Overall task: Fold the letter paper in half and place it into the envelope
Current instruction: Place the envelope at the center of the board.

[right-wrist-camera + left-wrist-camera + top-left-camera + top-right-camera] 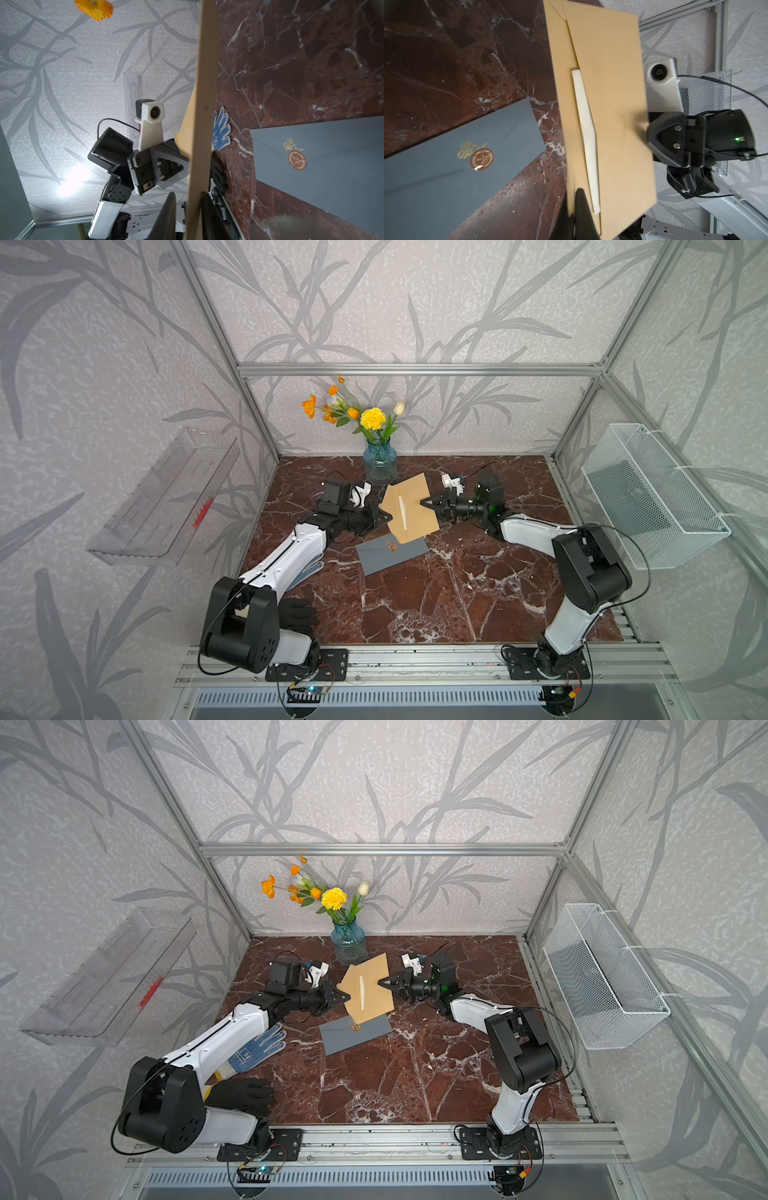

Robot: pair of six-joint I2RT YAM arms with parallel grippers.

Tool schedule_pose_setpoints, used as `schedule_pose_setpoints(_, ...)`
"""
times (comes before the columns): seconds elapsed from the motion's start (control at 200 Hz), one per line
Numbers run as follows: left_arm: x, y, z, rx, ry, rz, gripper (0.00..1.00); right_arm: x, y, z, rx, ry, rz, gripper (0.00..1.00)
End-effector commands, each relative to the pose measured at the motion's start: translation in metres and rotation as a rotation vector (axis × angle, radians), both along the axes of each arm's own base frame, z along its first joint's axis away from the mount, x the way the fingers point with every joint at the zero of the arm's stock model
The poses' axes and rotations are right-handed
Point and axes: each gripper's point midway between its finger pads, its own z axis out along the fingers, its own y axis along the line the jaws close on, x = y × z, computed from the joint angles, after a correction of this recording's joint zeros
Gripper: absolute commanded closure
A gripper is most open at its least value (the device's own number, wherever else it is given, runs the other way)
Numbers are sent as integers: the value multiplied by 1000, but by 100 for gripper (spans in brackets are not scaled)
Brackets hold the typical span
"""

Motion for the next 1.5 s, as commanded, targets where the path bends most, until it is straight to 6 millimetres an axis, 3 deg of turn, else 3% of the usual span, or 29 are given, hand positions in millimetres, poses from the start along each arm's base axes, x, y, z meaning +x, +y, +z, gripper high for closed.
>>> schedule_pose_setpoints(0.0, 0, 3, 1, 50, -11, -10, 100, -8, 0, 11, -25, -43, 39, 80)
schedule_pose_setpoints(0.295, 5, -3, 11, 6, -35, -20, 100, -14, 11, -15, -177, -18, 95, 88)
schedule_pose_setpoints(0.315, 6, -4, 13, 0, -38, -21, 100, -15, 12, -18, -189, -8, 101, 85)
schedule_pose_setpoints(0.385, 7, -8, 16, -19, -45, -24, 100, -16, 17, -24, -206, -6, 111, 61)
schedule_pose_setpoints(0.425, 7, -10, 17, -24, -47, -27, 100, -15, 19, -27, -216, -2, 110, 58)
schedule_pose_setpoints(0.475, 7, -13, 17, -27, -49, -33, 100, -14, 22, -30, -222, 3, 115, 65)
schedule_pose_setpoints(0.59, 6, -19, 16, -38, -48, -44, 100, -11, 25, -32, -243, 7, 117, 100)
schedule_pose_setpoints(0.635, 6, -22, 18, -49, -51, -53, 100, -10, 26, -32, -247, 5, 116, 100)
schedule_pose_setpoints(0.685, 6, -23, 20, -53, -51, -56, 86, -9, 25, -31, -249, -2, 112, 100)
schedule_pose_setpoints(0.78, 7, -18, 21, -11, -48, -44, 31, -8, 18, -31, -257, -8, 95, 100)
schedule_pose_setpoints(0.835, 7, -14, 22, 18, -56, -32, 18, -7, 12, -38, -283, 3, 81, 100)
schedule_pose_setpoints(1.025, 5, 5, 8, 92, -18, 20, 17, -11, -12, -76, -481, 37, 70, 100)
schedule_pose_setpoints(1.4, -4, 7, -2, 89, 7, 19, 16, -12, -60, -139, -708, 87, 66, 100)
schedule_pose_setpoints(1.5, -4, 5, -5, 81, 17, 14, 16, -12, -73, -149, -784, 101, 76, 89)
